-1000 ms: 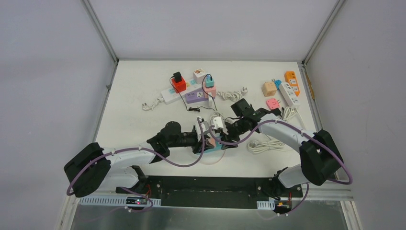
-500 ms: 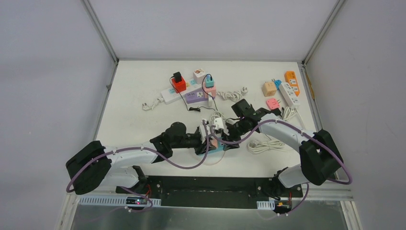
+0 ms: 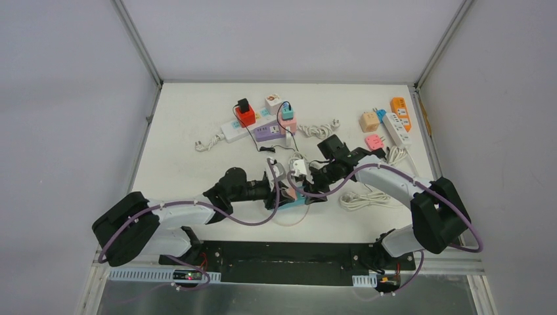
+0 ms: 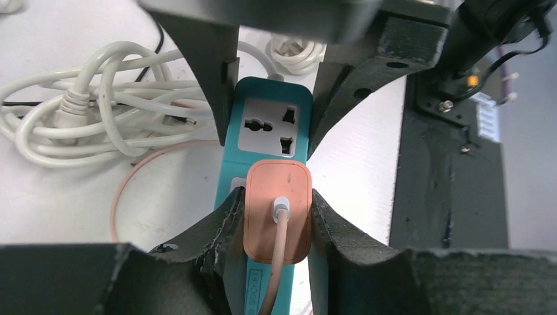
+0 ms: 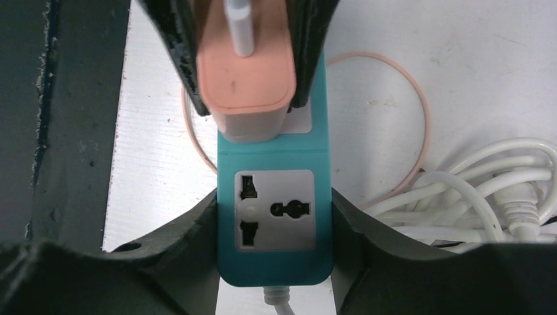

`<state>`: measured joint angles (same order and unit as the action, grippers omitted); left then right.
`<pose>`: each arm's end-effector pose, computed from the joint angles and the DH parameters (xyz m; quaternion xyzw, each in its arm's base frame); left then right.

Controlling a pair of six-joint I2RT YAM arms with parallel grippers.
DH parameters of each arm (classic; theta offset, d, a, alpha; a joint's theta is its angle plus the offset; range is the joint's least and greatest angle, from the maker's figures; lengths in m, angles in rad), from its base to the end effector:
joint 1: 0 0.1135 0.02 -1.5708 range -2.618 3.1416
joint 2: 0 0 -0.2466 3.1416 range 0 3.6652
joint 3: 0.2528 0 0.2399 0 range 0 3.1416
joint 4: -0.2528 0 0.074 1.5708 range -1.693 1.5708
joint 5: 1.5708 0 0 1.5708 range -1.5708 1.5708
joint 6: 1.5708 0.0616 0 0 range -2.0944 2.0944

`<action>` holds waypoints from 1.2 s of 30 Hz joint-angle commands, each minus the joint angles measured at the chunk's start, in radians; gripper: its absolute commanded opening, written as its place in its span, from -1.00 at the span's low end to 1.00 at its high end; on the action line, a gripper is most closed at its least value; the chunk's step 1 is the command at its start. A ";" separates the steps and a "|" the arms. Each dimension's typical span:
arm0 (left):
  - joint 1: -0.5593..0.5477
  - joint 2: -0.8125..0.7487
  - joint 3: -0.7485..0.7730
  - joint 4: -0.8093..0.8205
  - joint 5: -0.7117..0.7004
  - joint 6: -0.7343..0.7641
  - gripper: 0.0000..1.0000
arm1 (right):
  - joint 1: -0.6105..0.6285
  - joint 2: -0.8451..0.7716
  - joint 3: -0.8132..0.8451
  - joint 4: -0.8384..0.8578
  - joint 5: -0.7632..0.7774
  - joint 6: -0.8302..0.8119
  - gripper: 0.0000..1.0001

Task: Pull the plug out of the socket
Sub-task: Remove the plug from the socket.

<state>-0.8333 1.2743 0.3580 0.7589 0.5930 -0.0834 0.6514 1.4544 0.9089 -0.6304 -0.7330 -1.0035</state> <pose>0.1497 -0.2160 0.1820 0.4429 0.6073 -0.4740 0.4586 0.1875 0.1947 0.1787 -0.7215 0.5678 0.3139 0.2419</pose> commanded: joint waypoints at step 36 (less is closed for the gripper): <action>-0.167 -0.149 0.122 -0.358 -0.336 0.205 -1.00 | 0.006 0.021 0.041 0.004 -0.044 0.014 -1.00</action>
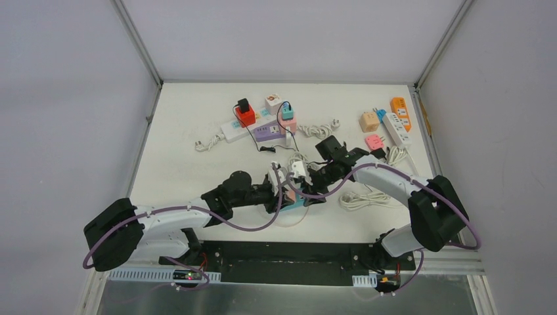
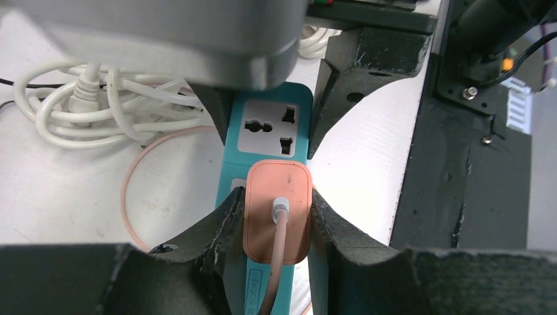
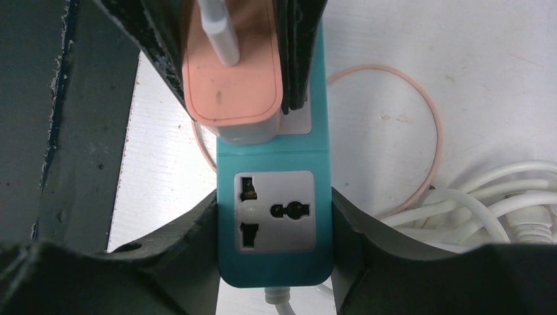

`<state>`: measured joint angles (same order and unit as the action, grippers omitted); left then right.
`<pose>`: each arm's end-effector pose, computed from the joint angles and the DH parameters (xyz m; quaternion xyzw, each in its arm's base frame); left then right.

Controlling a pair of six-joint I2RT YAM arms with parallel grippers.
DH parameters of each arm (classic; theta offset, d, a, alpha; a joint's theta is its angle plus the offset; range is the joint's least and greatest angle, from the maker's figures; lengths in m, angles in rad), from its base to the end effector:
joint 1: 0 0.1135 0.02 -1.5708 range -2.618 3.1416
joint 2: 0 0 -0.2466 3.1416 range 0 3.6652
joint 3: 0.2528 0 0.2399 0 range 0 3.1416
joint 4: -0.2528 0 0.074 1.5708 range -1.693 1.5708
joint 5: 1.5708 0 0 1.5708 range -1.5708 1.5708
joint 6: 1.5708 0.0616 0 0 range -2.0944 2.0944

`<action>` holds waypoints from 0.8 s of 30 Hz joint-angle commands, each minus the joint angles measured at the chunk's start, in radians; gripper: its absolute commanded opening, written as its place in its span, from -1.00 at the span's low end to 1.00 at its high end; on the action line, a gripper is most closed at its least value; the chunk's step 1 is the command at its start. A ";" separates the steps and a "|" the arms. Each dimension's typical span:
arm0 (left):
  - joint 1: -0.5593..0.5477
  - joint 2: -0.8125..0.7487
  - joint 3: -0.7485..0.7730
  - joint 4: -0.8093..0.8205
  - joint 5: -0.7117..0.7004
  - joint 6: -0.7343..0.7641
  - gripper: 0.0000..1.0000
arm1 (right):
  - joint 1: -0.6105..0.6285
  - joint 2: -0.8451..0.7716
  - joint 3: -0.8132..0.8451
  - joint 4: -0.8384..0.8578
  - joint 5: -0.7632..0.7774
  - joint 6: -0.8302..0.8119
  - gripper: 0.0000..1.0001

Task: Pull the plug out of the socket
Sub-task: Remove the plug from the socket.

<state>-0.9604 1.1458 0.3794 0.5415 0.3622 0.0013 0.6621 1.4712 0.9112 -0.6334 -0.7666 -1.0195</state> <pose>0.1286 -0.2219 0.1909 0.4553 0.6300 -0.4078 0.4790 0.1849 0.1983 0.1763 -0.7256 0.5552 0.3306 0.2365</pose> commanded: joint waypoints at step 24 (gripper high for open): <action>0.021 -0.072 0.023 0.099 -0.032 -0.100 -1.00 | -0.003 0.012 0.043 -0.005 -0.011 0.018 -1.00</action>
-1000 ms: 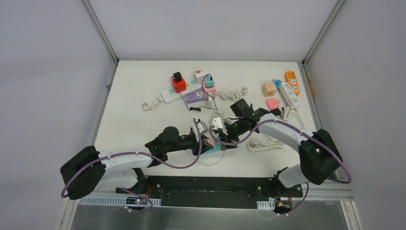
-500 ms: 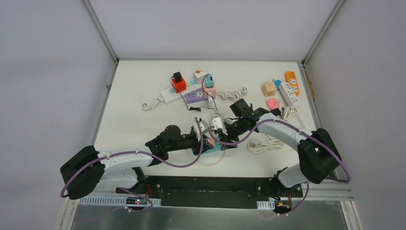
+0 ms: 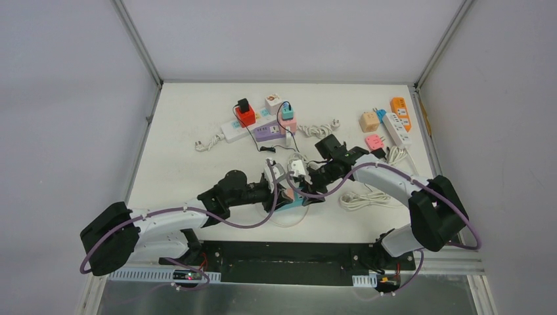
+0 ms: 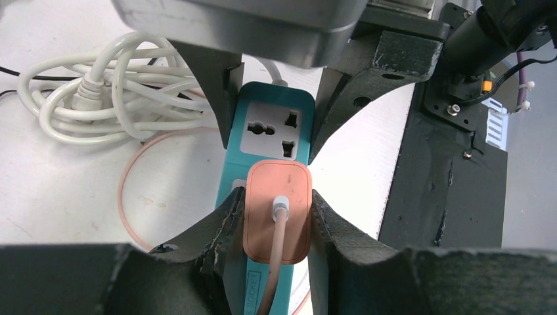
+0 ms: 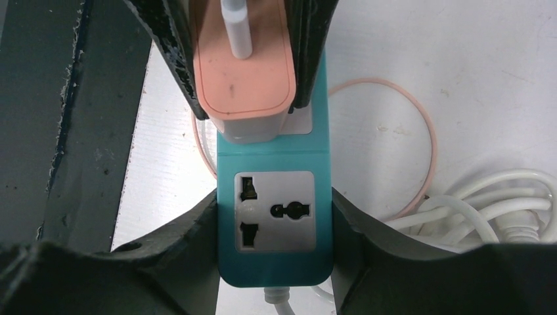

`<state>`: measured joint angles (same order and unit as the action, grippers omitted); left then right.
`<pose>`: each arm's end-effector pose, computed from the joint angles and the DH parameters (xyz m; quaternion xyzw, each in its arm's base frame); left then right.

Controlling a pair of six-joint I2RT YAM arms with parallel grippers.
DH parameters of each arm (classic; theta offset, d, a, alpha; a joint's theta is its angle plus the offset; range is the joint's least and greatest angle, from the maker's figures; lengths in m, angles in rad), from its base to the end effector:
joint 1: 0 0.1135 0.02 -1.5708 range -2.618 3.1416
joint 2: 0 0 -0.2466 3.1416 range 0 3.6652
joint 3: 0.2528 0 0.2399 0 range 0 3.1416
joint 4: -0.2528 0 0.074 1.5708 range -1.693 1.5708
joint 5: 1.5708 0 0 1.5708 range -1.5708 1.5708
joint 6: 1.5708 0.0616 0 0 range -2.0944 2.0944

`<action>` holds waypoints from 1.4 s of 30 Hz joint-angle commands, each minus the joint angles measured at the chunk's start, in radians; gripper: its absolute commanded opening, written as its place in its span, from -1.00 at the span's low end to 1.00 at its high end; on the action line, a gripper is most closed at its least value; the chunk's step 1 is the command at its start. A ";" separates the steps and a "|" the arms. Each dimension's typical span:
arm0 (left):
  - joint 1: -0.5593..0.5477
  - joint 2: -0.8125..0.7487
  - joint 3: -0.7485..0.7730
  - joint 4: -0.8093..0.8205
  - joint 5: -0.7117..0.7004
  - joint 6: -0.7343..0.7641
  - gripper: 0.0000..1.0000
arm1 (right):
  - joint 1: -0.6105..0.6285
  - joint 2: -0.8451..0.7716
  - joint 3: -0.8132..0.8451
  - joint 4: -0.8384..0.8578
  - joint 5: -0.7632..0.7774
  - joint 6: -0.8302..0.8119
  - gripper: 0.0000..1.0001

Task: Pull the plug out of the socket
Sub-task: Remove the plug from the socket, then place the socket at the center of the board.

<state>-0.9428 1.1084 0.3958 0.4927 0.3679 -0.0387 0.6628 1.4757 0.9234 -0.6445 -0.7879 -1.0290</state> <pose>0.1309 -0.2180 0.1991 0.4380 0.6402 -0.4156 0.4749 0.1850 0.1998 0.1789 -0.7265 0.5482 0.3396 0.2375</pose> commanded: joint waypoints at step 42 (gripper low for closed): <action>0.031 -0.204 -0.104 0.273 -0.055 -0.068 -1.00 | 0.000 0.043 0.035 0.019 0.022 0.053 -1.00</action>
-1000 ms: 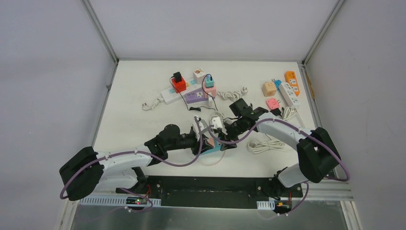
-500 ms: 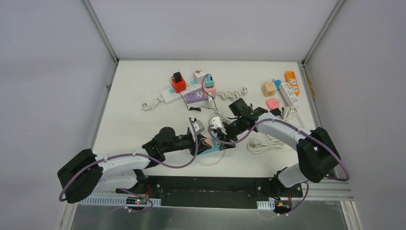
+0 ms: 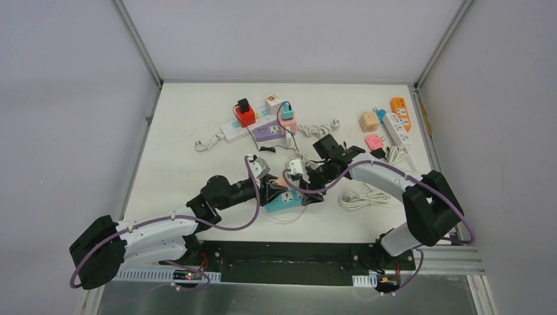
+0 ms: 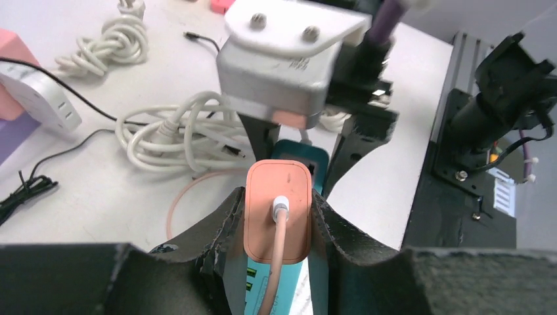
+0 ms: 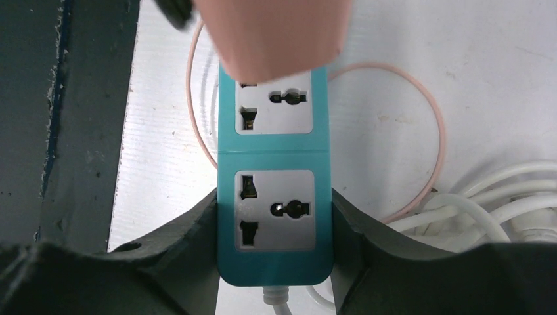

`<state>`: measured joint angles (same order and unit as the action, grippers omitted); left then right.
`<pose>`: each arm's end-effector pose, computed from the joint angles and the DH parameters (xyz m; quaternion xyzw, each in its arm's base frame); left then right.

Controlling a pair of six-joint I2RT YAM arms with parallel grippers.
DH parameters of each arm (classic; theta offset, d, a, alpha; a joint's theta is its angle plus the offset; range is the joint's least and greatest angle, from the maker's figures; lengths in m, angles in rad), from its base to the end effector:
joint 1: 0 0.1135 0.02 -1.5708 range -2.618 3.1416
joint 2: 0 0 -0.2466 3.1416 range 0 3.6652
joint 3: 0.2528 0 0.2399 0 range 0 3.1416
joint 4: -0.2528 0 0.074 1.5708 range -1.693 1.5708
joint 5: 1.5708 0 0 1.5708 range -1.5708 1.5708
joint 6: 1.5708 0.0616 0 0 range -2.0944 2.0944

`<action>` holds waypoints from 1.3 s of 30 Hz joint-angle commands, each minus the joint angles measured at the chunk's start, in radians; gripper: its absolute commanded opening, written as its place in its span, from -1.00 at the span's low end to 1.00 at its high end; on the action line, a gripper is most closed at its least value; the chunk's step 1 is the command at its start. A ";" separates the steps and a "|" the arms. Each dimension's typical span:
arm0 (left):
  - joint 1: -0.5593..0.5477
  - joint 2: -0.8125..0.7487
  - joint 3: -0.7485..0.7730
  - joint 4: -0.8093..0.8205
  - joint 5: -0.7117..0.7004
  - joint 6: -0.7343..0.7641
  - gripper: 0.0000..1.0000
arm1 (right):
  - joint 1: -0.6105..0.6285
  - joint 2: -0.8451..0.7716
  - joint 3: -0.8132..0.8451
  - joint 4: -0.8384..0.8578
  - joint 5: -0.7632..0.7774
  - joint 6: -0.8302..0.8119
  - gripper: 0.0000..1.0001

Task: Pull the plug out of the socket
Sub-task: Place the socket at the center of the board.

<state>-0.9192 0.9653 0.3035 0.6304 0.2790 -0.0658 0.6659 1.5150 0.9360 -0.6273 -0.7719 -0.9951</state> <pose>0.1278 -0.1955 0.2167 0.3824 0.6073 -0.4138 0.5600 0.1902 0.2040 0.1725 -0.7187 0.5642 0.3377 0.2263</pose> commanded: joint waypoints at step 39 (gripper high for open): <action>0.013 -0.295 0.048 -0.234 0.274 -0.018 -1.00 | -0.014 0.065 0.077 0.165 -0.010 0.411 1.00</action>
<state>-0.9142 0.6678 0.3042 0.3088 0.4847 -0.0269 0.6846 1.6501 0.9455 -0.3958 -0.6903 -0.5766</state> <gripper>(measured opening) 0.311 0.993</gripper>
